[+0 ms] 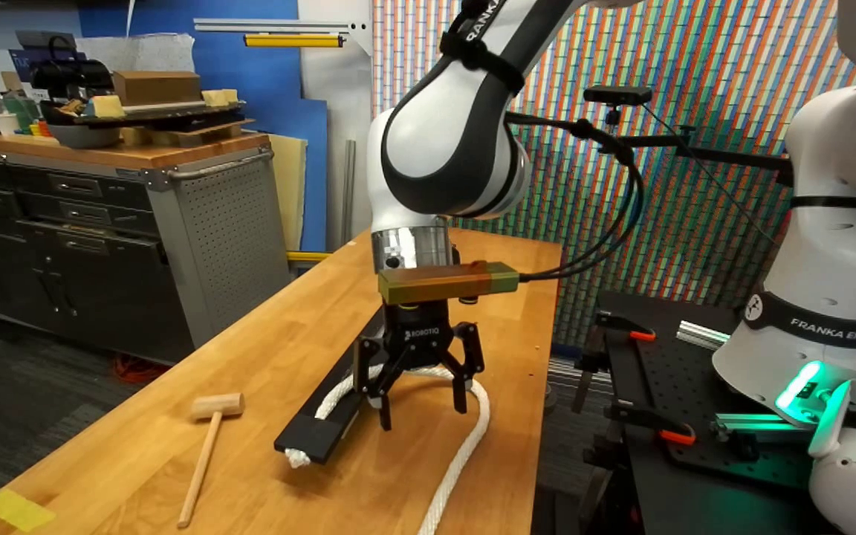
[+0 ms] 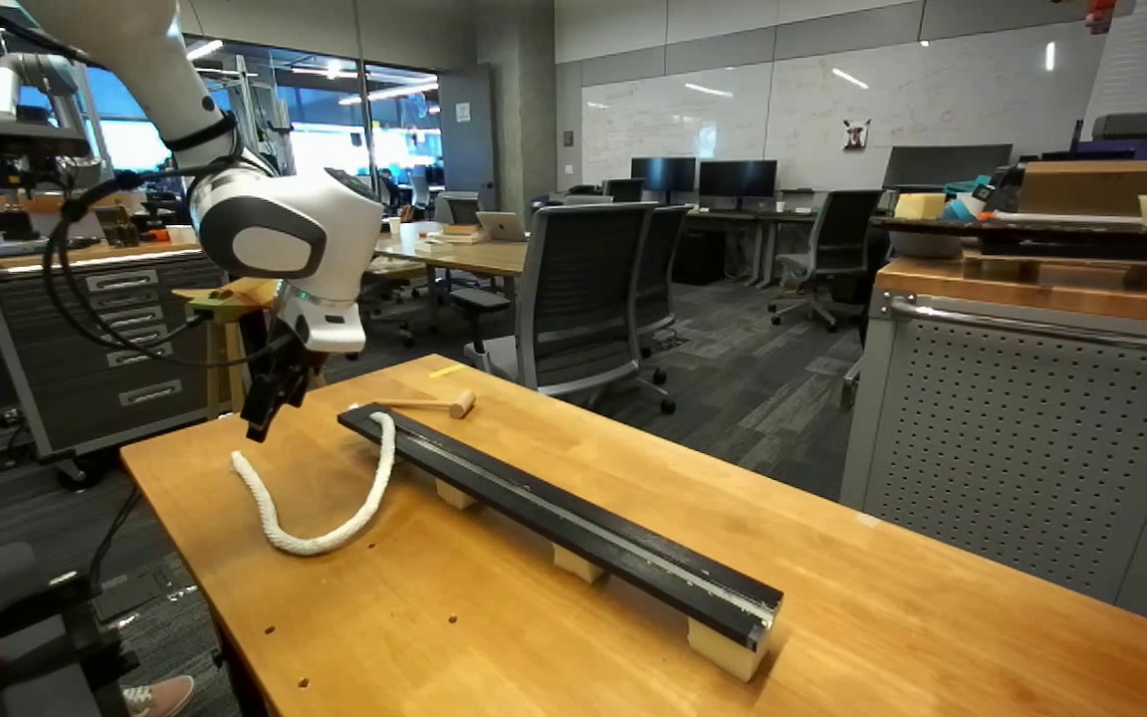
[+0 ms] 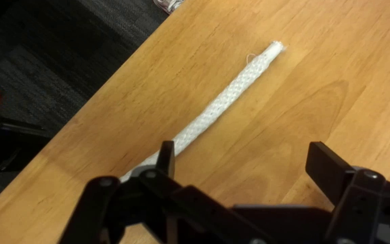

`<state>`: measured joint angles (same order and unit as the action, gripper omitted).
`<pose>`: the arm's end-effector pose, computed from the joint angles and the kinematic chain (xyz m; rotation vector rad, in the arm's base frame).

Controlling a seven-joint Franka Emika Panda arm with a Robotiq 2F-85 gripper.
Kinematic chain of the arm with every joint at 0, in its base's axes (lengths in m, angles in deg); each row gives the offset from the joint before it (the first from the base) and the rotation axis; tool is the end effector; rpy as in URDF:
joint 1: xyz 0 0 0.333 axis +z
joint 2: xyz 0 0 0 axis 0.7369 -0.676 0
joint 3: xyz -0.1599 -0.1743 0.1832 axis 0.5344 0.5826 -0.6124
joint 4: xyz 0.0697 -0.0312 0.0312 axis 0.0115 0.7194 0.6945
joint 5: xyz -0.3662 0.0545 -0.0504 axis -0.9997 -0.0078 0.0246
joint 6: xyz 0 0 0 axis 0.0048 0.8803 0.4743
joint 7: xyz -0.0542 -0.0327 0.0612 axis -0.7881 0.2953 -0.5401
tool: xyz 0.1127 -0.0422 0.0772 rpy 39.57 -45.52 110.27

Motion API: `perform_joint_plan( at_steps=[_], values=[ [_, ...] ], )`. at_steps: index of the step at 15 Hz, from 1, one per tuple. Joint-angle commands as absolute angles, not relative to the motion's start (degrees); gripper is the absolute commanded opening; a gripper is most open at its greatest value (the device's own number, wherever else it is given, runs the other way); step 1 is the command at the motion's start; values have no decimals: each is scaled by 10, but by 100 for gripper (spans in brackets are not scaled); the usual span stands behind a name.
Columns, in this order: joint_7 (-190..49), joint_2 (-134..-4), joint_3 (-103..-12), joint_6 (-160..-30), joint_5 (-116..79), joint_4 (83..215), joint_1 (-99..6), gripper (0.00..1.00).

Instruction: Align the rope with the black object.

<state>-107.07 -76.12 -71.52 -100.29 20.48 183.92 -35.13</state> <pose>0.4601 0.2124 0.1415 -2.5743 1.1794 0.5727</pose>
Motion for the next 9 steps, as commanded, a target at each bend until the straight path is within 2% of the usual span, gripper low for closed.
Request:
perform_joint_plan(
  at_steps=[1, 9],
  values=[
    [-1082, -812, -727, -1018, 242, 1795, -342, 100],
    [-1067, -820, -727, -1010, 235, 1794, -329, 100]
  ],
)
